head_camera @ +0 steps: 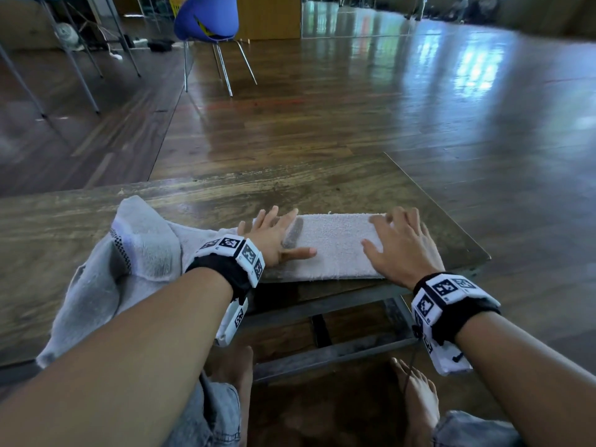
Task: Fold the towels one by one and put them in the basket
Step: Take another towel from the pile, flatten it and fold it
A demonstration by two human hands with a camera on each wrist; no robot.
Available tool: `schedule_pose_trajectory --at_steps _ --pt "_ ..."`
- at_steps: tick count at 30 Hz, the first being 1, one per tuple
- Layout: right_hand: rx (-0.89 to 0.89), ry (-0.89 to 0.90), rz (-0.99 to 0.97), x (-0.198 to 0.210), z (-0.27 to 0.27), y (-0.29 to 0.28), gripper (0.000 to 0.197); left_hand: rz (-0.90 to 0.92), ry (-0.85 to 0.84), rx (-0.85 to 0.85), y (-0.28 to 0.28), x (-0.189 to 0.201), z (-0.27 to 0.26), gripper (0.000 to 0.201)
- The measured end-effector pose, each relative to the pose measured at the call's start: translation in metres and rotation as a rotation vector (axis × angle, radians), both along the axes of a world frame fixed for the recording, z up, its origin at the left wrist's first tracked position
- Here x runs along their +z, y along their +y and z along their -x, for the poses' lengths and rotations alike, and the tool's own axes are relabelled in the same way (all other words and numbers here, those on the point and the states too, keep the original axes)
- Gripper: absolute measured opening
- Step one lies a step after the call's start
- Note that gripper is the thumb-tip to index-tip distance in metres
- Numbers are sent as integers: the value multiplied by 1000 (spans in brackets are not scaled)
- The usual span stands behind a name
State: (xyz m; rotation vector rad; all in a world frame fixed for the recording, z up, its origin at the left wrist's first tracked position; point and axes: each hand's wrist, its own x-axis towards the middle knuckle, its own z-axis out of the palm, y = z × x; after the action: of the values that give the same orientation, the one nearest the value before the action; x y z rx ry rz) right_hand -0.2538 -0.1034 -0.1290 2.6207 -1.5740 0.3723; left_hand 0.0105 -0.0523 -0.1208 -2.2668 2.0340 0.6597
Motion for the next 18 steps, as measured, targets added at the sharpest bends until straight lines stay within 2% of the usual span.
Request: schedule_pose_trajectory --at_steps 3,5,7,11,14,18 --pt "175 -45 -76 6 -10 14 34 32 -33 34 -1 1 -1 116" --pt "170 -31 -161 3 -12 17 34 45 -81 29 -1 3 -3 105" --pt "122 -52 -207 4 -9 18 34 66 -124 39 -1 7 -3 86" --pt "33 -82 -141 21 -4 14 34 108 -142 84 3 17 4 52" --pt "69 -131 -186 34 -4 24 23 102 -59 97 10 24 11 40" --pt "129 2 -359 31 -7 45 27 82 -14 35 17 29 17 35"
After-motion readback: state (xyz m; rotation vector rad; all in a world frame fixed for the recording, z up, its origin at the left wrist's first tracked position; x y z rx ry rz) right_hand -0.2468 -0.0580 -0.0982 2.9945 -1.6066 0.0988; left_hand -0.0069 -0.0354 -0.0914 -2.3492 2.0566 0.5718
